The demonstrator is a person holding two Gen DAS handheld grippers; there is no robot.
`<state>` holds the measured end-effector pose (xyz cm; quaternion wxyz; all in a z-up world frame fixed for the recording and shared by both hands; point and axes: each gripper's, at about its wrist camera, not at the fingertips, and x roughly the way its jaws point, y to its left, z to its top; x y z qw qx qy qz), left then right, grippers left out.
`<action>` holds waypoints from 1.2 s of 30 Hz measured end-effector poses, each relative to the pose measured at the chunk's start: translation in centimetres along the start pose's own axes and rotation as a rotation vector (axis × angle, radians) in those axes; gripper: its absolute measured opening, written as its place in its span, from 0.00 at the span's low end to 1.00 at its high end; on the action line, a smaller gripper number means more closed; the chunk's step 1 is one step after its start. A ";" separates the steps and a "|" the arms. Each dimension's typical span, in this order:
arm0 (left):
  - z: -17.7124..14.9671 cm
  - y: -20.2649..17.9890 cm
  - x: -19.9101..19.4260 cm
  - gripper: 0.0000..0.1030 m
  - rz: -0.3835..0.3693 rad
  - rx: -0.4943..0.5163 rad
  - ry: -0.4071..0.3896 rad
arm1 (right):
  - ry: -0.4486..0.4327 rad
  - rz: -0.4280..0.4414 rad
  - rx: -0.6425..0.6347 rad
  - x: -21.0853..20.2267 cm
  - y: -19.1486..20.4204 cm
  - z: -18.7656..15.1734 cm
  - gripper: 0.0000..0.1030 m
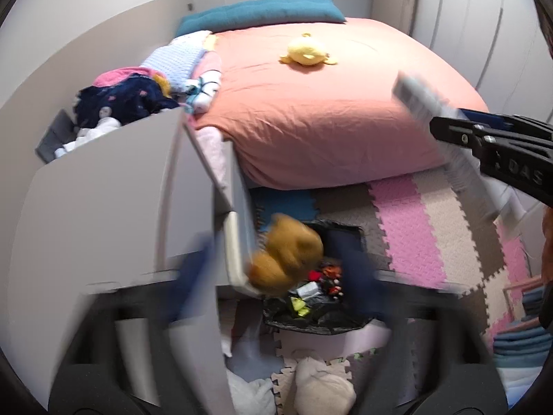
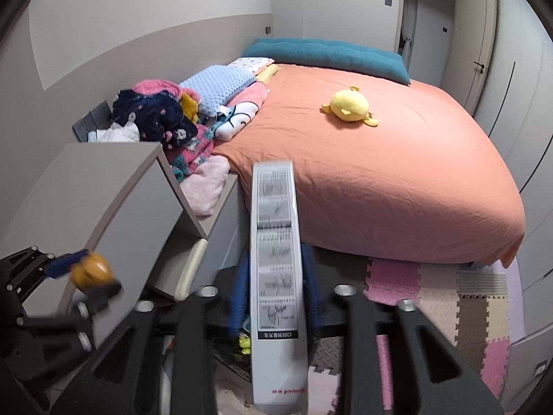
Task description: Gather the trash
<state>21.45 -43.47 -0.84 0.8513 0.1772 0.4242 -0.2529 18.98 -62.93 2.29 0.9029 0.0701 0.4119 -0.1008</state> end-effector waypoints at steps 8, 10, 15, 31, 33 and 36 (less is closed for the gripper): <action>-0.6 1.9 -1.6 0.94 0.058 -0.039 -0.044 | -0.056 -0.070 0.039 -0.8 0.2 0.7 0.97; -0.7 2.2 -1.8 0.94 0.053 -0.042 -0.046 | -0.060 -0.086 0.038 -0.9 0.2 0.7 0.97; -0.7 2.7 -2.0 0.94 0.054 -0.045 -0.049 | -0.063 -0.088 0.035 -1.3 0.5 0.6 0.97; -0.5 3.1 -2.4 0.94 0.031 -0.053 -0.060 | -0.065 -0.090 0.032 -2.0 1.1 0.5 0.97; -0.6 3.1 -2.4 0.94 0.038 -0.054 -0.061 | -0.065 -0.092 0.033 -2.0 1.1 0.5 0.97; -0.7 3.2 -2.4 0.94 0.030 -0.058 -0.060 | -0.067 -0.091 0.037 -2.0 1.0 0.4 0.97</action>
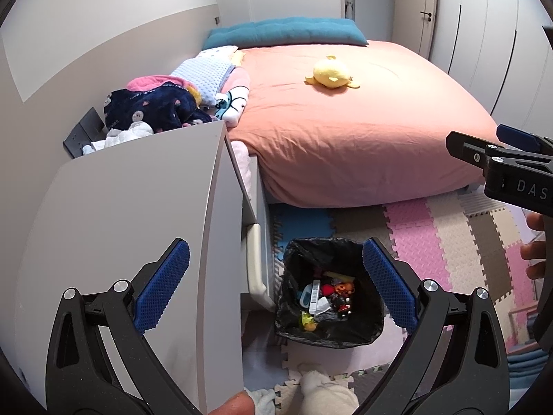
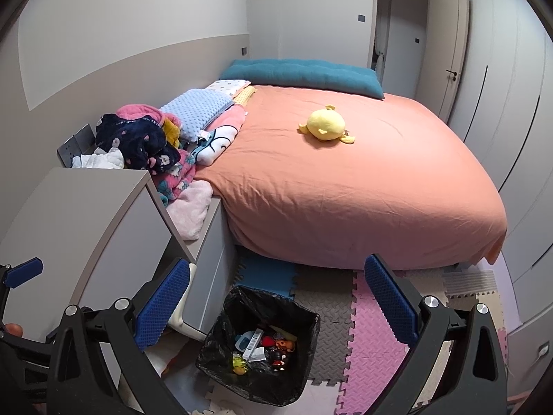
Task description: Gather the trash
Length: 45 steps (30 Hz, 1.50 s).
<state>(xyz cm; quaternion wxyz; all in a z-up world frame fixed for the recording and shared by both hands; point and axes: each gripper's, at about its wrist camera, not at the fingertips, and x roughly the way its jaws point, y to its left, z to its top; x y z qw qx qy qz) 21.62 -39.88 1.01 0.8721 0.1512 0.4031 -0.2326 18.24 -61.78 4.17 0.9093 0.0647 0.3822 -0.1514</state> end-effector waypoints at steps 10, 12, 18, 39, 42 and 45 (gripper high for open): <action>-0.2 0.3 -0.2 0.94 -0.005 -0.013 -0.005 | -0.011 -0.003 0.002 -0.5 -0.2 0.0 0.97; -0.2 0.3 -0.3 0.94 -0.010 -0.012 -0.006 | -0.011 -0.004 0.003 -0.6 -0.2 -0.1 0.97; -0.3 0.3 -0.5 0.94 -0.011 -0.014 -0.013 | -0.014 -0.008 -0.001 -0.8 -0.2 0.0 0.97; -0.4 0.1 -1.1 0.94 -0.022 0.010 -0.038 | -0.014 -0.005 0.000 -0.8 -0.2 -0.1 0.97; -0.5 0.2 -1.0 0.94 -0.033 0.008 -0.035 | -0.014 -0.006 0.000 -0.8 -0.2 -0.2 0.97; -0.5 0.1 -1.0 0.94 -0.026 0.010 -0.041 | -0.014 -0.006 0.001 -0.8 -0.2 -0.2 0.97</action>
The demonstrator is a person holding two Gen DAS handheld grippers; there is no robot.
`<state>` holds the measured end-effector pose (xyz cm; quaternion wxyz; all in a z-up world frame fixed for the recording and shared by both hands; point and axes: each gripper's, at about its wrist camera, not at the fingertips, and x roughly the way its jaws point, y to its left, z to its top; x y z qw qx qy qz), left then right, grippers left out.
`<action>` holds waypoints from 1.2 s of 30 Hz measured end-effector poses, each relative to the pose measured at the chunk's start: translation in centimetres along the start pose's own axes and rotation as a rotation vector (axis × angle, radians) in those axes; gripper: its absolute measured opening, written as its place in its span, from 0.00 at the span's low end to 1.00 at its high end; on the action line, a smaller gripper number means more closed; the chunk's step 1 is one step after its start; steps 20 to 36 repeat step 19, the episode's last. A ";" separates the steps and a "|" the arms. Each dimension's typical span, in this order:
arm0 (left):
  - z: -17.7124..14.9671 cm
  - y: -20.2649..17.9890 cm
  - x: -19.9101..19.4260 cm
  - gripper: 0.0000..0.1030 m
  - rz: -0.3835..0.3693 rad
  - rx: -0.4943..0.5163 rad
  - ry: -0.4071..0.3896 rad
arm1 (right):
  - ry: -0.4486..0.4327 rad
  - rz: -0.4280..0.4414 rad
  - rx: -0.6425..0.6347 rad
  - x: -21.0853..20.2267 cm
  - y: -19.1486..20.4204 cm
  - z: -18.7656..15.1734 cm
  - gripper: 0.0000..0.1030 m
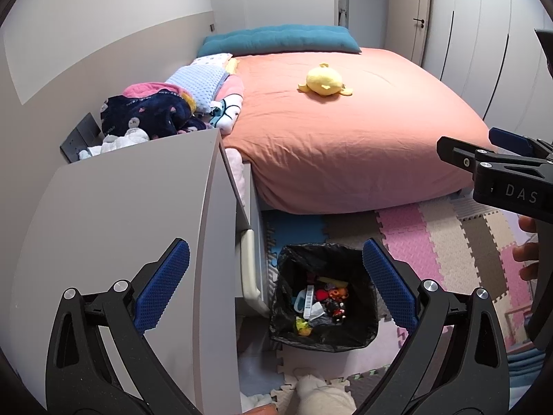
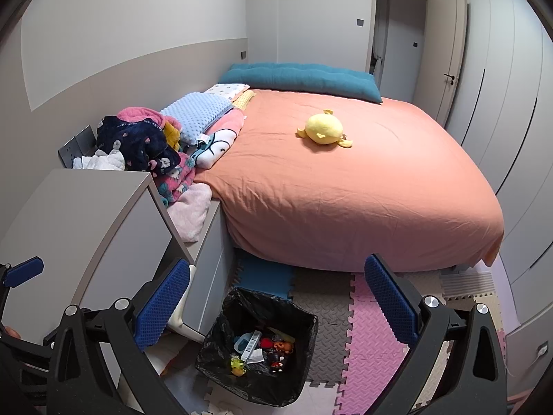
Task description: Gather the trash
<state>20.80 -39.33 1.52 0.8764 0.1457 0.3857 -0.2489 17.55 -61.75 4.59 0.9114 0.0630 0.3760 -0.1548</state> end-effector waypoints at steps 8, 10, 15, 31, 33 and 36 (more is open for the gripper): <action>-0.1 0.1 0.2 0.94 -0.008 -0.001 0.002 | 0.001 -0.003 -0.002 0.0 -0.1 -0.2 0.97; -0.2 -0.1 0.1 0.94 -0.005 0.013 -0.013 | -0.001 -0.003 0.000 0.0 -0.2 -0.2 0.97; -0.1 -0.2 0.3 0.94 -0.033 0.006 0.004 | 0.001 -0.008 0.004 0.1 -0.4 -0.3 0.97; -0.1 -0.1 0.4 0.94 -0.037 0.006 0.010 | 0.001 -0.009 0.004 0.1 -0.4 -0.4 0.97; -0.1 -0.1 0.4 0.94 -0.037 0.006 0.010 | 0.001 -0.009 0.004 0.1 -0.4 -0.4 0.97; -0.1 -0.1 0.4 0.94 -0.037 0.006 0.010 | 0.001 -0.009 0.004 0.1 -0.4 -0.4 0.97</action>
